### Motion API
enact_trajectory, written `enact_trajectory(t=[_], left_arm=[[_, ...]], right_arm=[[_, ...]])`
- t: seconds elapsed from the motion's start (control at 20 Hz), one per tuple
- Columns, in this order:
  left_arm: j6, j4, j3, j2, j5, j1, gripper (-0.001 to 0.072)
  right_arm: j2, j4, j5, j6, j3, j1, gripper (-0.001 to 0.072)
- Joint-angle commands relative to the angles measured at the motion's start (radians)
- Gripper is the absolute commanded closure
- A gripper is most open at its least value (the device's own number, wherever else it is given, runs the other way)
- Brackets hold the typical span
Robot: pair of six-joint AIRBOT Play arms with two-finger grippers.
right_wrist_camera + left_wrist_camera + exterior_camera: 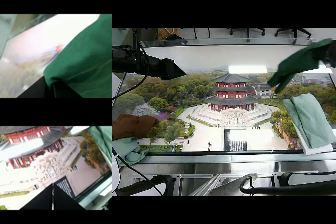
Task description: Fold the shirts.
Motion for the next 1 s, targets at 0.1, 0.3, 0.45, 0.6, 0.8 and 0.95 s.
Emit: enact_trajectory(t=[0.1, 0.3, 0.45, 0.6, 0.8, 0.95], left_arm=[[0.000, 0.000, 0.000, 0.000, -0.006, -0.001, 0.0689], [-0.001, 0.000, 0.000, 0.000, -0.020, -0.007, 0.0689], [0.000, 0.002, 0.000, -0.001, -0.048, -0.035, 0.0689], [0.026, 0.002, 0.000, -0.003, -0.054, -0.077, 0.0689], [0.049, 0.003, 0.000, -0.005, -0.067, -0.144, 0.0688], [0.052, 0.003, 0.000, -0.006, -0.077, -0.182, 0.0689]], right_arm=[[0.007, -0.017, 0.018, 0.046, 0.005, -0.228, 0.0690], [0.040, -0.294, 0.203, 0.325, 0.002, -0.288, 0.0690], [0.117, -0.596, 0.401, 0.485, 0.002, -0.298, 0.0691], [0.209, -0.767, 0.553, 0.551, -0.043, -0.298, 0.0690], [0.356, -0.961, 0.560, 0.560, -0.283, -0.298, 0.0690], [0.441, -1.010, 0.510, 0.557, -0.521, -0.298, 0.0678]])
